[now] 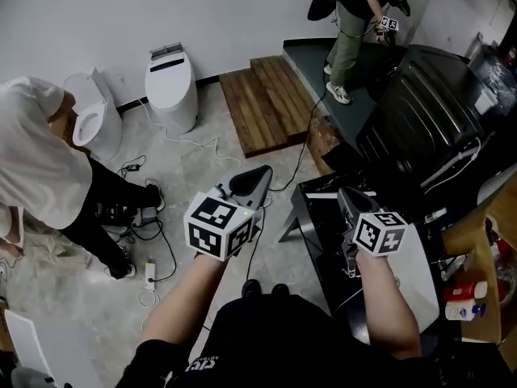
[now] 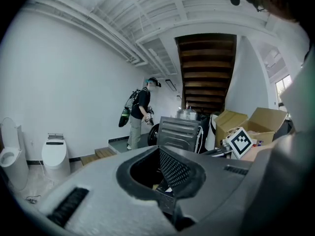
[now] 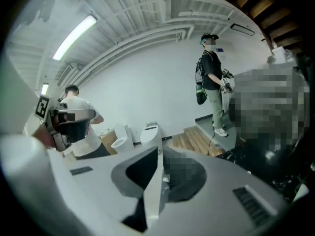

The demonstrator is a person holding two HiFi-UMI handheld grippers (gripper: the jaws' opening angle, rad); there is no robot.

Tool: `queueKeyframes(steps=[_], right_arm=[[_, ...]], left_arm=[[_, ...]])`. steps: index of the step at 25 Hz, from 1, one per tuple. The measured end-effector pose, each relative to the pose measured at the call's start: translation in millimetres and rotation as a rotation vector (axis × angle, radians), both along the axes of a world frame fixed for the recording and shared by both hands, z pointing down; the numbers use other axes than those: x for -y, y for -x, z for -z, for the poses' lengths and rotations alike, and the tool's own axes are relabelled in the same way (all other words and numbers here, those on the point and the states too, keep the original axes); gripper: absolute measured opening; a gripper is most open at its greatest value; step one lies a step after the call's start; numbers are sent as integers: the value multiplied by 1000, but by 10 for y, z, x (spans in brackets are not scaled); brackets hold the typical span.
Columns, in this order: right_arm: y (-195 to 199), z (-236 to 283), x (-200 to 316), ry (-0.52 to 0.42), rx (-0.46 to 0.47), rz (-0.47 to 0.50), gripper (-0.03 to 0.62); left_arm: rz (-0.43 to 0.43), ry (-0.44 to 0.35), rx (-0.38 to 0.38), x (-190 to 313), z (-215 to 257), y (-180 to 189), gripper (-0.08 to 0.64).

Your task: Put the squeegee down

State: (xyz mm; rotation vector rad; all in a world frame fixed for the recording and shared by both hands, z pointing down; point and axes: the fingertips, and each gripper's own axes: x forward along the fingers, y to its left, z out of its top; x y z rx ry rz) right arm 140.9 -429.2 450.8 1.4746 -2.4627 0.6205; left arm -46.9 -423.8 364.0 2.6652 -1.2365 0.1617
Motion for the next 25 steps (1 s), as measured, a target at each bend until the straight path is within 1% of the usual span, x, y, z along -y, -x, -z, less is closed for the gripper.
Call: queueKeyframes(steps=[2,6,12,14,16,19,23,25], right_arm=[[61,142,6,-31,1,19,27],[183,452,-29,-106,-4,64,15],[435,932,-240,-264,-53,183,6],[468,1094,-307,-308,-45,192,6],[476,1261,-366,-347,-17,189,5],[443,1414,-451,-388,16,178,5],[456,1466,-545,-452,-43,191,3],[484,1442,-564,-452,-45,196,3]], left_arm=[[6,-15,4,36,68,48,9],[27,-44,3,85,198,156,9],[57,-87,10,106,335,307,9],[74,-101,5,94,375,377,9],[94,-114,-3,73,416,452,11],[116,-130,-5,16,453,546,9],[149,-137,-6,-37,454,677,9],[166,-132,-12,-50,437,743,9]])
